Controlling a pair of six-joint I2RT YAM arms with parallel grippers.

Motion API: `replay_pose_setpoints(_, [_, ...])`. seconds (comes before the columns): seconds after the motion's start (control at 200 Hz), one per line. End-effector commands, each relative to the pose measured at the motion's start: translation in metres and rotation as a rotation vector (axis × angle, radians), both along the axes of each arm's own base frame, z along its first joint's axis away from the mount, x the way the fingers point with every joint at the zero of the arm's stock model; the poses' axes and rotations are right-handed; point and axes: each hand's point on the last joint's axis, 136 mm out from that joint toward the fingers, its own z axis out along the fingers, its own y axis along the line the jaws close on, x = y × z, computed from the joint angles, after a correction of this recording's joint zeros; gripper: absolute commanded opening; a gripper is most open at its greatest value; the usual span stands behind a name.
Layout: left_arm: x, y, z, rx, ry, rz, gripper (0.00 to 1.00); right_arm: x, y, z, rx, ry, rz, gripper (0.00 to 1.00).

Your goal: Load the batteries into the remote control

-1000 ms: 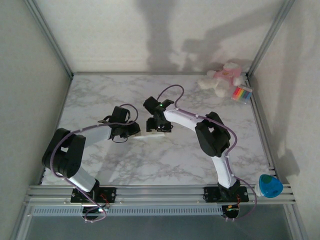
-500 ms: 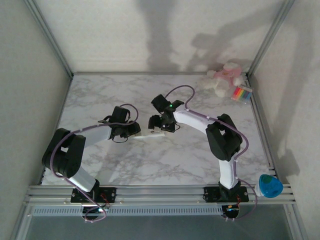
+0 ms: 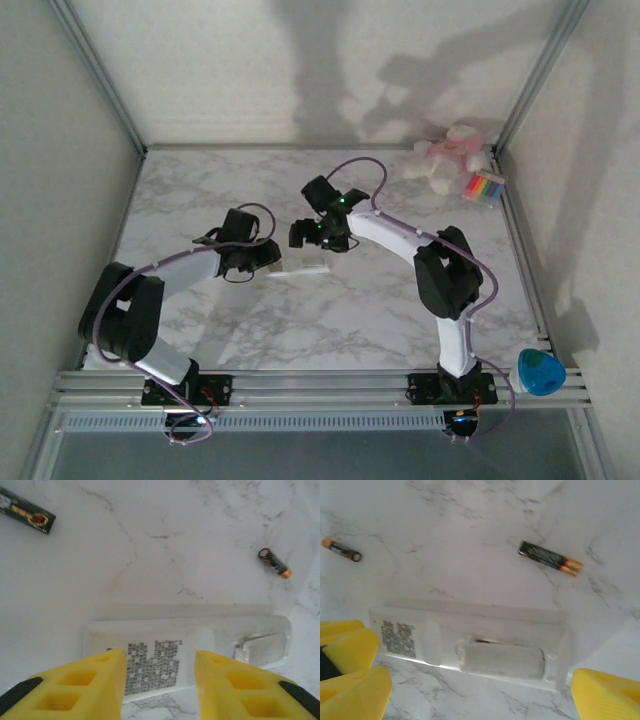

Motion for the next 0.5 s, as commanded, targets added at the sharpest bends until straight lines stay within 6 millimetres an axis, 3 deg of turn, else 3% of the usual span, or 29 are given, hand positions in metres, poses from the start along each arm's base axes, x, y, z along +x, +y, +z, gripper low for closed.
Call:
replay_pose_setpoints(0.0, [0.003, 0.008, 0.025, 0.024, -0.052, 0.027, 0.45, 0.001, 0.008, -0.013, -0.032, 0.02, 0.101, 0.95])
replay_pose_setpoints(0.07, [0.001, 0.014, 0.033, 0.032, -0.065, 0.049, 0.56, 0.003, 0.012, -0.02, -0.039, 0.031, 0.128, 0.95])
replay_pose_setpoints(0.2, [-0.002, 0.025, 0.046, 0.039, -0.092, 0.092, 0.63, 0.001, 0.017, -0.033, -0.037, 0.062, 0.154, 0.96])
replay_pose_setpoints(0.31, [-0.005, 0.04, 0.058, 0.056, -0.116, 0.141, 0.8, -0.006, 0.022, -0.039, 0.003, 0.09, 0.166, 0.97])
replay_pose_setpoints(0.496, [-0.009, 0.055, 0.07, 0.071, -0.142, 0.183, 0.86, -0.021, 0.021, -0.038, 0.065, 0.119, 0.155, 0.98])
